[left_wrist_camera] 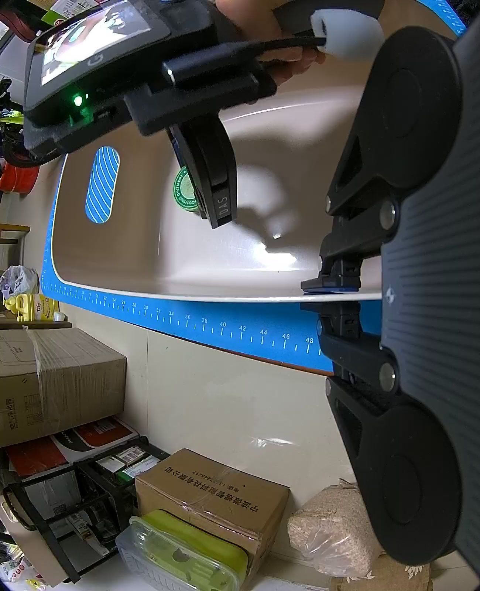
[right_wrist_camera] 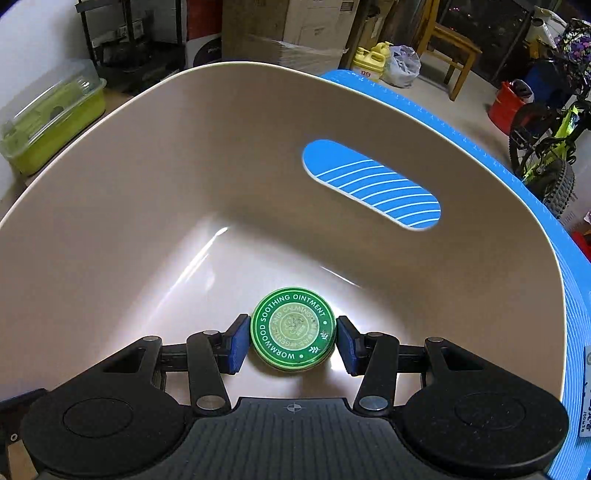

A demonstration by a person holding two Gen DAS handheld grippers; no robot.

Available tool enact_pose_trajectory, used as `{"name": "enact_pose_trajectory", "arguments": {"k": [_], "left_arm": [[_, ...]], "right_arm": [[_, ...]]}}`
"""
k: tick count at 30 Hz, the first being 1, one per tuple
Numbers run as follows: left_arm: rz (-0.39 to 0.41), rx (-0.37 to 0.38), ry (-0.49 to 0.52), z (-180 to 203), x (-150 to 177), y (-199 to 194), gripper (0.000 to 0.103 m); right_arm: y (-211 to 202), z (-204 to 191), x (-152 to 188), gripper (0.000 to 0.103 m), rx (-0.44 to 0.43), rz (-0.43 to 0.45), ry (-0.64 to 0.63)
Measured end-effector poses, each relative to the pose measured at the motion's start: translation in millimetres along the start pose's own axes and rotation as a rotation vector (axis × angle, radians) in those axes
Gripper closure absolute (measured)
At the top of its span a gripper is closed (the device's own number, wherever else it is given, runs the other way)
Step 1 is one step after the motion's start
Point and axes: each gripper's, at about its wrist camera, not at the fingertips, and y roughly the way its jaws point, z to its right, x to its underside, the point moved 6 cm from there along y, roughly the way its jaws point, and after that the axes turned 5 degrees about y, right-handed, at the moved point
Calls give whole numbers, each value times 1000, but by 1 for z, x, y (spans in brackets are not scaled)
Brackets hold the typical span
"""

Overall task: Organize rigid objects
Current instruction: 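Carry the green tin into the basket and open the right tool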

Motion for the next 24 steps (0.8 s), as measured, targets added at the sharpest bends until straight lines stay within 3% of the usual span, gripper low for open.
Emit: {"name": "enact_pose_trajectory", "arguments": {"k": [10,24], "left_arm": [[1,-3,2,1,0,0,98],[-2,-9,8,0,0,0,98]], "right_arm": [[-13,11,6,37,-48,-4,70],[-122,66,25,29,-98,195,129]]}}
